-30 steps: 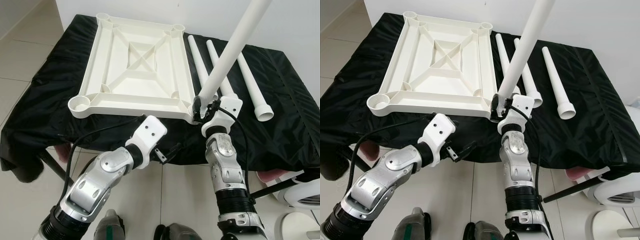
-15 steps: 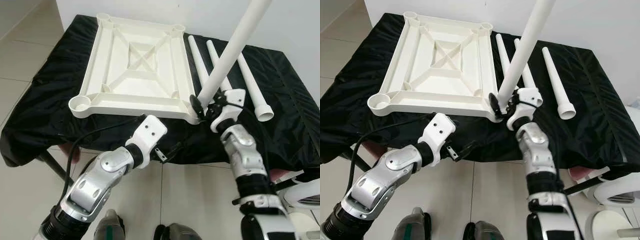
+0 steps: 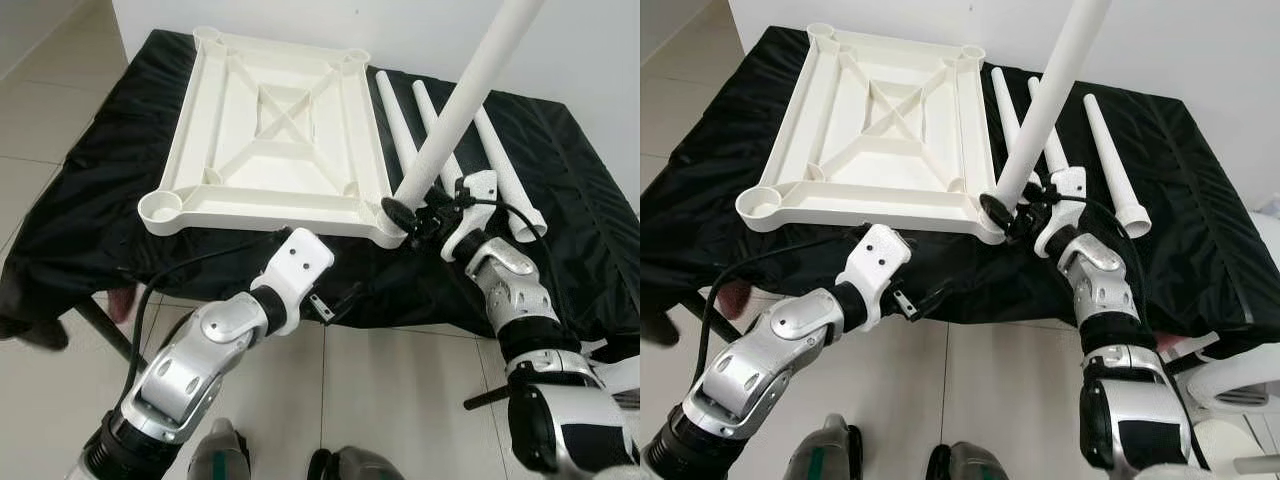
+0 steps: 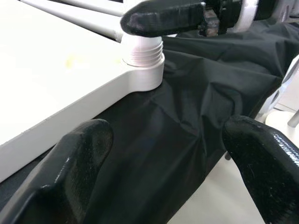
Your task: Building children table
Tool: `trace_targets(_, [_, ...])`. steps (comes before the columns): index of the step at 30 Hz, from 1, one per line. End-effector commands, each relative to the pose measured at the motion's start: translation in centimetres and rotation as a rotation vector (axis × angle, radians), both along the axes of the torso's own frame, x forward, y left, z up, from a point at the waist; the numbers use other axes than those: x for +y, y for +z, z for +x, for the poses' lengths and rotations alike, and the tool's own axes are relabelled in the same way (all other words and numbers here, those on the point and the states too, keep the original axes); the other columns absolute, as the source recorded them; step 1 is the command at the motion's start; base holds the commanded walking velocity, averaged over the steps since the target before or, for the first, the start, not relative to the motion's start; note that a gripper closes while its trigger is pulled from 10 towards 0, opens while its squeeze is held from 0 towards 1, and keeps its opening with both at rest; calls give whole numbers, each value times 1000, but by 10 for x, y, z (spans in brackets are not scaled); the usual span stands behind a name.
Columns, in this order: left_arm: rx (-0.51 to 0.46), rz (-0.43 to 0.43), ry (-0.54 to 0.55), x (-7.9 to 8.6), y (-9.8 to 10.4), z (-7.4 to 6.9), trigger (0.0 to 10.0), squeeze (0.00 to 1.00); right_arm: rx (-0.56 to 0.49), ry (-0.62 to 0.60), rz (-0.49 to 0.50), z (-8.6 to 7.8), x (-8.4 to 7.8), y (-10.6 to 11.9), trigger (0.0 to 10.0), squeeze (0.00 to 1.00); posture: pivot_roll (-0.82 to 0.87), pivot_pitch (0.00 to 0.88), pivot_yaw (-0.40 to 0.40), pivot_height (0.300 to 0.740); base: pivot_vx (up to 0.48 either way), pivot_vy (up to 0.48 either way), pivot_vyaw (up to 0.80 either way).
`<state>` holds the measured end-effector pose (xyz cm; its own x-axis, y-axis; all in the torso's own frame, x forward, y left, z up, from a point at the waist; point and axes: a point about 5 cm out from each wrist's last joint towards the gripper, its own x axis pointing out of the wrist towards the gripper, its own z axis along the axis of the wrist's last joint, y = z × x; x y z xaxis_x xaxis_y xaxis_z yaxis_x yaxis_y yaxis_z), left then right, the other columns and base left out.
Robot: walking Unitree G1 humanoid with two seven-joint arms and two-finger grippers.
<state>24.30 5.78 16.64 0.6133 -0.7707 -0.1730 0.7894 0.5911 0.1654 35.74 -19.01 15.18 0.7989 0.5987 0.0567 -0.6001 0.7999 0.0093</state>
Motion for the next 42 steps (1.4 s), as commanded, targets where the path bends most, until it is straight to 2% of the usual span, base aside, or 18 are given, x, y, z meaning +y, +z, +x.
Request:
trace_targets(1, [10,-7,-45,-3,1,-2,10000,0,5,15,-23,0,-2,-1,10000,0,139,72,-124,740,0,0,0])
trace_targets(7, [11,-9,-40,-3,1,-3,10000,0,14,55,-41,1,0,-4,10000,0,144,73,-123,740,0,0,0])
trace_targets(13, [11,-8,-40,-2,2,-3,10000,0,-14,8,-52,7,-5,-1,10000,0,142,75,-120,740,0,0,0])
trace_targets(14, [12,-8,-42,-3,2,-3,10000,0,-30,-34,-36,10,-7,3,7765,0,140,76,-117,740,0,0,0])
trace_targets(15, [12,-8,-42,-3,2,-3,10000,0,-30,-34,-36,10,-7,3,7765,0,140,76,-117,740,0,0,0])
trace_targets(16, [12,-8,-43,-3,2,-3,10000,0,-33,-41,-32,11,-8,4,3098,0,141,76,-117,740,0,0,0])
trace_targets(19, [12,-8,-44,-3,2,-3,10000,0,-34,-44,-29,11,-8,4,3098,0,141,76,-117,740,0,0,0])
trace_targets(20, [11,-8,-44,-3,2,-3,10000,0,-34,-39,-29,11,-8,4,863,0,140,76,-116,740,0,0,0])
trace_targets(21, [12,-8,-44,-3,2,-3,10000,0,-33,-37,-31,11,-8,4,0,0,139,76,-116,740,0,0,0])
trace_targets(32, [13,-10,-47,-3,2,-3,10000,0,-14,-22,-31,8,-11,-3,0,0,136,74,-117,740,0,0,0])
trace_targets(33, [13,-10,-47,-3,2,-3,10000,0,-7,-26,-27,8,-10,-5,10000,0,136,75,-119,740,0,0,0])
trace_targets(42, [13,-10,-44,-3,2,-4,10000,0,7,-59,29,7,-3,-9,10000,0,140,74,-125,740,0,0,0])
